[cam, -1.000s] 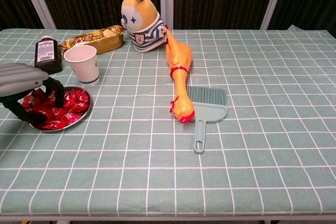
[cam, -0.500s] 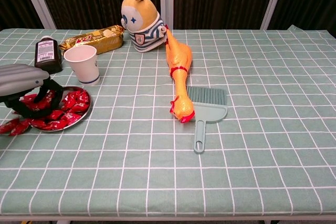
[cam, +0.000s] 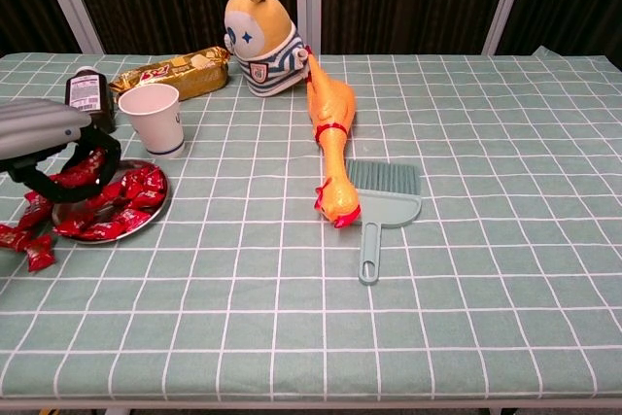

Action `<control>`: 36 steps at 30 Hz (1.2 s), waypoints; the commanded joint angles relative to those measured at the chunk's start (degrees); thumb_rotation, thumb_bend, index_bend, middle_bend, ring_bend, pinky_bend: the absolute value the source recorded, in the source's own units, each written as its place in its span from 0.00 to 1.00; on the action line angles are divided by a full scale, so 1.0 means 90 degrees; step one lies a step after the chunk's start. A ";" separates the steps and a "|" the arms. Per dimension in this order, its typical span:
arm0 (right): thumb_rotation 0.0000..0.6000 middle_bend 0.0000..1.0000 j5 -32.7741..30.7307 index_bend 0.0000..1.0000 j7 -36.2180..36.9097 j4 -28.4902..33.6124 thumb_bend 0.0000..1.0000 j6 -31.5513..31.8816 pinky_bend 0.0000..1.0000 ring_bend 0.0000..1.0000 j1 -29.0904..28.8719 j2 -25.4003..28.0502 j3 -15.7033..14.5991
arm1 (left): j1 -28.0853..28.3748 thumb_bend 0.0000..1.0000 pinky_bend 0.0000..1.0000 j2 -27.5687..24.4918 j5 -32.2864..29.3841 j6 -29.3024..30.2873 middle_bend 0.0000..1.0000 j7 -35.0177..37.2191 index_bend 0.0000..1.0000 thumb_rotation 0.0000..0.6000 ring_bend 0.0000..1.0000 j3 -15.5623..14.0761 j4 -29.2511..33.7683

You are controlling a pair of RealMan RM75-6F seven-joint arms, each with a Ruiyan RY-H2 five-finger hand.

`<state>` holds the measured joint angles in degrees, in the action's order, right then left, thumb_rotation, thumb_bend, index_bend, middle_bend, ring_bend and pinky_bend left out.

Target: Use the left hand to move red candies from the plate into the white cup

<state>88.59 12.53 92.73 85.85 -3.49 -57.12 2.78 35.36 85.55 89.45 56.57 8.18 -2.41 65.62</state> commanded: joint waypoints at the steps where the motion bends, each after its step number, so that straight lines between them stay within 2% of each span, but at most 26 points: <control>1: 1.00 0.23 0.0003 0.06 0.0025 -0.0020 0.10 0.0004 0.29 0.08 0.0000 0.0001 0.0001 | 0.0093 0.49 0.96 -0.0218 -0.0040 0.0113 0.70 -0.0113 0.65 1.00 0.67 0.0190 0.0287; 9: 1.00 0.23 -0.0018 0.06 0.0104 -0.0086 0.10 0.0005 0.29 0.08 0.0012 -0.0010 0.0001 | 0.0494 0.49 0.96 -0.0663 -0.0247 0.0067 0.70 -0.0351 0.65 1.00 0.67 0.0754 0.0951; 16: 1.00 0.23 -0.0071 0.06 0.0152 -0.0140 0.10 0.0019 0.29 0.08 0.0046 -0.0010 0.0005 | 0.0942 0.49 0.96 -0.0626 -0.0643 -0.0436 0.70 -0.0489 0.65 1.00 0.67 0.1133 0.0878; 25: 1.00 0.23 -0.0135 0.06 0.0147 -0.0159 0.10 -0.0055 0.29 0.08 0.0020 -0.0023 0.0029 | 0.1251 0.49 0.96 -0.0267 -0.0997 -0.0933 0.70 -0.0057 0.65 1.00 0.67 0.1269 0.0355; 36: 1.00 0.23 -0.0171 0.06 0.0118 -0.0166 0.10 -0.0155 0.29 0.08 -0.0034 -0.0049 0.0047 | 0.1282 0.49 0.96 -0.0057 -0.1114 -0.1086 0.70 0.0890 0.65 1.00 0.67 0.1268 0.0067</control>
<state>87.04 13.59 91.23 84.46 -3.79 -57.56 3.20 46.83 84.55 79.65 47.04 15.15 8.94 66.86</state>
